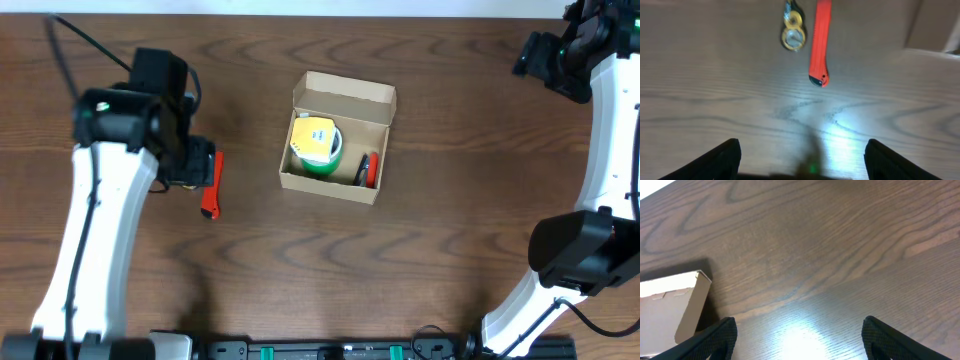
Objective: Pack container
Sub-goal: 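Move left gripper back to the correction tape roller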
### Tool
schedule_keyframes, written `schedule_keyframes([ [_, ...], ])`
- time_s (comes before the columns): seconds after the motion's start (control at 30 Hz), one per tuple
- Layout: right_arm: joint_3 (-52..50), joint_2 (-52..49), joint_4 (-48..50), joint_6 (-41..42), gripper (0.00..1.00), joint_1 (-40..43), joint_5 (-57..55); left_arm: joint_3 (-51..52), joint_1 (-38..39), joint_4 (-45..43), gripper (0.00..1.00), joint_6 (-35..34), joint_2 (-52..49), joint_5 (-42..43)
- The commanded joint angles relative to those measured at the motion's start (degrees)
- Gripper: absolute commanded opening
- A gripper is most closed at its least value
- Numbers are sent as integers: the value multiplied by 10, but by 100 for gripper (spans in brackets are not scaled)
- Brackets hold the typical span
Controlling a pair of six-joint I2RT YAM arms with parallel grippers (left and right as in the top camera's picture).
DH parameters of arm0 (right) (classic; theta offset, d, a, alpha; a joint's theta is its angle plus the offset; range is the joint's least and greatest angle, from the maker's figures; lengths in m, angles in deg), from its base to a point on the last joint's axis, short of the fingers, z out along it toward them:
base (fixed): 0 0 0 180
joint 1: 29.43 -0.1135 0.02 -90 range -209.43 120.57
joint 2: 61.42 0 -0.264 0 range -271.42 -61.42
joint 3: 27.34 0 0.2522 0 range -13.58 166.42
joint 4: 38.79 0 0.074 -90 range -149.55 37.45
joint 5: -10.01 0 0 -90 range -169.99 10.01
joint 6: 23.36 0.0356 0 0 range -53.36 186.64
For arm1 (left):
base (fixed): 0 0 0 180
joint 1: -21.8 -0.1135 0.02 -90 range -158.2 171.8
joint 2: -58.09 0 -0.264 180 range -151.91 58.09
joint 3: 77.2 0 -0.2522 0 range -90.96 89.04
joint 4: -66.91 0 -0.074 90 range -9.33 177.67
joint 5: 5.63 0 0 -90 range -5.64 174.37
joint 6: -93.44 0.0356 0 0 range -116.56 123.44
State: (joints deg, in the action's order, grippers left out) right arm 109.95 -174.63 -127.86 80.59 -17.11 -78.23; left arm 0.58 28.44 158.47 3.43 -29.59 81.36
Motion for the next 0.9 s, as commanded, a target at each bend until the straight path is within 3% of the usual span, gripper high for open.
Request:
schedule_keyframes([
  [0.0,-4,-4,0,-7,82,-7,2,65,-25,-33,80,46,-43,36],
  [0.27,-4,-4,-2,-7,82,-7,2,74,-77,-89,77,86,-157,80],
  [0.63,-4,-4,-2,-7,82,-7,2,74,-89,-173,77,147,-225,87],
  [0.87,-4,-4,-3,-7,82,-7,2,73,-92,-237,85,148,-249,53],
])
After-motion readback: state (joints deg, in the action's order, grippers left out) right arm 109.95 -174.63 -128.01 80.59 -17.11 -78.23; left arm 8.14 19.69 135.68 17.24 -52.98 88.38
